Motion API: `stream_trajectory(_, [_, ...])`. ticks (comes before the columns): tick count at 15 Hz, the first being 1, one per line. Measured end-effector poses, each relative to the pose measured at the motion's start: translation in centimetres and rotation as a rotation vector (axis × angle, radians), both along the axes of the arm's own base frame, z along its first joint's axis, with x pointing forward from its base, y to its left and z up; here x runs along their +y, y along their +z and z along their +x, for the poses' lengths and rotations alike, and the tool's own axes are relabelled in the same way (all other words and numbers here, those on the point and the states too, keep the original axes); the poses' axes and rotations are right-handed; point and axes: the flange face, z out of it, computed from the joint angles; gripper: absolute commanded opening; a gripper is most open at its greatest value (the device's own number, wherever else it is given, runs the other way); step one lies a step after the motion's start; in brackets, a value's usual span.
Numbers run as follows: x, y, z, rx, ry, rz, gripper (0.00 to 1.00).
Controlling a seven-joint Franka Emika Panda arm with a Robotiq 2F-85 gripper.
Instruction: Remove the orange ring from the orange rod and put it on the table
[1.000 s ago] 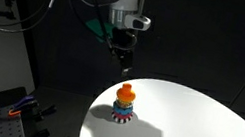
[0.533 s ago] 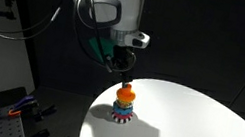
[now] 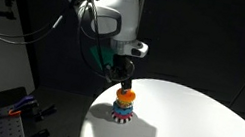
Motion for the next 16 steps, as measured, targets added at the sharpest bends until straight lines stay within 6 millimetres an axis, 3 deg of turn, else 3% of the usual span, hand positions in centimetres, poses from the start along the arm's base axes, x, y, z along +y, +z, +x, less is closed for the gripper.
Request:
stream_trajectory(10, [0.5,-4.0,0.9,-0.023,-0.03,-0.022,1.0])
stream_trajectory(16, [1.1,-5.3,1.7,-0.045,-0.027,-0.034,1.0])
